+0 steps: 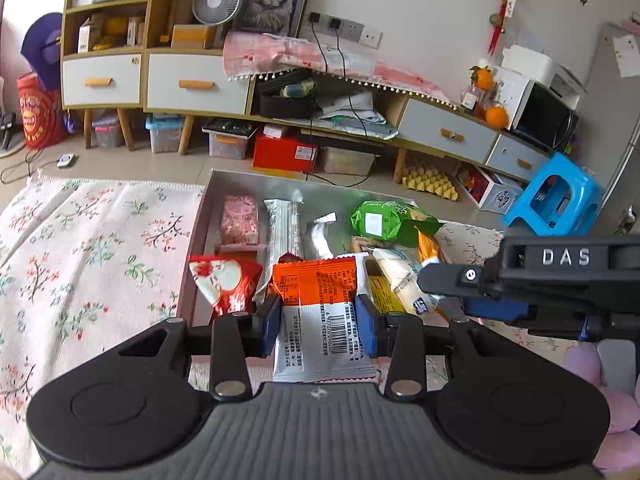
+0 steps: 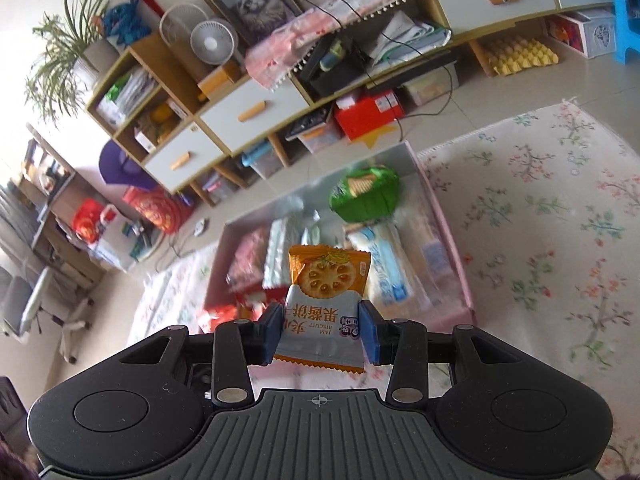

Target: Organize snacks

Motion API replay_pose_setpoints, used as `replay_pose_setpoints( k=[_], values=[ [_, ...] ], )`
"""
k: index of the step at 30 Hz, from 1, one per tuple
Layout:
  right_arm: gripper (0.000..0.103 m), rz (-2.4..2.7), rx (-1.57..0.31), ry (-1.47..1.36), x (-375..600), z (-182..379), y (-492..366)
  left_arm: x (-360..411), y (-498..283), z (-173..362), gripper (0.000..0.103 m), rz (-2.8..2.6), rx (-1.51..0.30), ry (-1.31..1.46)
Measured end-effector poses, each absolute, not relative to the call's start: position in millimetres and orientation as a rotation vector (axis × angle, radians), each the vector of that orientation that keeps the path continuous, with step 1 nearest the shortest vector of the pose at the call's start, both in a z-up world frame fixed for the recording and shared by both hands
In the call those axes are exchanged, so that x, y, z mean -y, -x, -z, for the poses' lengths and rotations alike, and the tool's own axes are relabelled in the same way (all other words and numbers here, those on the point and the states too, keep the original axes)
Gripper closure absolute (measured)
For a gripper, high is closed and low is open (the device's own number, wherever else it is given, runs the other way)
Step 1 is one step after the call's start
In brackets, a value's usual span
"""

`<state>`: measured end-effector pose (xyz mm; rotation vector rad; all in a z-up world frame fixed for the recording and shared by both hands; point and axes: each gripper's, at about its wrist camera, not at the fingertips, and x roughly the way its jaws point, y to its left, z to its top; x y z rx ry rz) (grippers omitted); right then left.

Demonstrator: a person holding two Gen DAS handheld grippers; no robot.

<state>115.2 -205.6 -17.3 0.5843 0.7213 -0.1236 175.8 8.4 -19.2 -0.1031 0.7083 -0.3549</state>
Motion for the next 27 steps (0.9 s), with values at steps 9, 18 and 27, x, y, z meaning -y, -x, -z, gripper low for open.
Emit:
replay_pose_setpoints(
  k=[9,18,27],
  values=[
    [0.063,0.157,-0.704,-0.592,208,30,-130,-3,-188,27,0.066,0.319,-0.672,0.054],
    [0.061,0.161,-0.699,-0.564,204,34,-137,-3,-193,31,0.065,0.299,-0.686,0.090],
    [0.037,0.176,-0.683,-0.592,211,27,-132,3,-188,25,0.036,0.290,-0.700,0.049]
  ],
)
